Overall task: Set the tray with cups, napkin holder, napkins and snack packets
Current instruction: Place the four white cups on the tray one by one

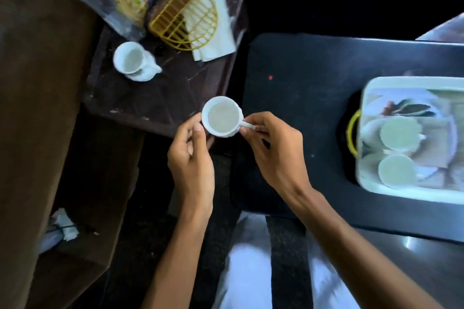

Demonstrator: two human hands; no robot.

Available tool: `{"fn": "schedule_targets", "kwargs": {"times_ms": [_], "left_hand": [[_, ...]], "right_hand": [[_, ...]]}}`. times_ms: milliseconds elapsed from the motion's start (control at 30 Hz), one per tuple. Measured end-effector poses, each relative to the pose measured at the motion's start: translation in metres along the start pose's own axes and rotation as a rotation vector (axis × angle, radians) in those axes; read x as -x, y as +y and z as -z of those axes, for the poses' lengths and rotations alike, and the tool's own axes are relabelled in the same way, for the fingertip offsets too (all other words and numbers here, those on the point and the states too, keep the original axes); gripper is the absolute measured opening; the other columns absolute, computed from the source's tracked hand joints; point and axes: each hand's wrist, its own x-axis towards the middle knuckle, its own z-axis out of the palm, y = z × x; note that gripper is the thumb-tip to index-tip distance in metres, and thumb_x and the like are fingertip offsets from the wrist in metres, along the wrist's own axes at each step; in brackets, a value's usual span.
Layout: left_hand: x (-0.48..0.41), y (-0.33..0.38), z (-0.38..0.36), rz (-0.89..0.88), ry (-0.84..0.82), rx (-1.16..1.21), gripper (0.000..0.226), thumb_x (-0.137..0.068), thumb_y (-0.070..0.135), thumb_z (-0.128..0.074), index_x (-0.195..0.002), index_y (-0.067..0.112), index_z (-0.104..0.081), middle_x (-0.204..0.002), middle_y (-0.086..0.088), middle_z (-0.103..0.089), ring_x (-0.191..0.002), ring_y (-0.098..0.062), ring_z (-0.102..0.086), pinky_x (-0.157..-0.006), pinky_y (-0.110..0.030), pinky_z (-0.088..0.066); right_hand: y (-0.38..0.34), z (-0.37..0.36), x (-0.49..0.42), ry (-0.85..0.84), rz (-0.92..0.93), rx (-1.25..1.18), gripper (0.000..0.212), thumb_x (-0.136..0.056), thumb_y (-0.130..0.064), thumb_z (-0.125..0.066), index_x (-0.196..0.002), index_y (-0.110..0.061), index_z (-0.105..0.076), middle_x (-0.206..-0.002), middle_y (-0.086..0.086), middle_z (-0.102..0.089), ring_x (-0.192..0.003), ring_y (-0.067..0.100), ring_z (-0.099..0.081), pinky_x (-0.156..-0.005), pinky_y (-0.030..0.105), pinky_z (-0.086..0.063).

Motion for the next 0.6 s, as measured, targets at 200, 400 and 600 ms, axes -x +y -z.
{"fn": "schedule_targets", "kwargs": {"times_ms": [200, 400, 600], "left_hand": [[0.080, 0.001, -0.088, -0.003, -0.160, -0.015, 0.026, -0.106, 0.014, -0.047, -0.121, 0.006, -0.067, -0.111, 0.008, -0.073, -0.107, -0.008, -0.071, -0.097, -0.033, -0.058], [0.149, -0.007, -0.178, -0.048, -0.427, -0.081, 0.027, -0.098, 0.028, -0.051, -0.112, 0.014, -0.070, -0.116, -0.009, -0.072, -0.104, -0.020, -0.073, -0.094, -0.047, -0.058], [0.202, -0.024, -0.253, -0.036, -0.615, -0.205, 0.027, -0.100, 0.024, -0.053, -0.123, 0.020, -0.068, -0.123, -0.001, -0.072, -0.112, -0.022, -0.069, -0.098, -0.049, -0.056]], "right_hand": [[0.030, 0.122, 0.025, 0.143, -0.040, 0.084, 0.008, -0.093, -0.019, -0.069, -0.100, -0.022, -0.071, -0.090, -0.016, -0.072, -0.085, 0.000, -0.069, -0.074, 0.018, -0.054], [0.074, 0.251, 0.056, 0.335, -0.132, 0.126, 0.010, -0.089, -0.014, -0.072, -0.098, -0.019, -0.073, -0.086, -0.013, -0.073, -0.077, -0.011, -0.067, -0.068, 0.011, -0.051], [0.127, 0.338, 0.081, 0.400, -0.227, 0.189, 0.012, -0.089, -0.015, -0.072, -0.093, -0.026, -0.070, -0.085, -0.020, -0.070, -0.076, -0.007, -0.066, -0.068, 0.016, -0.053]]}}
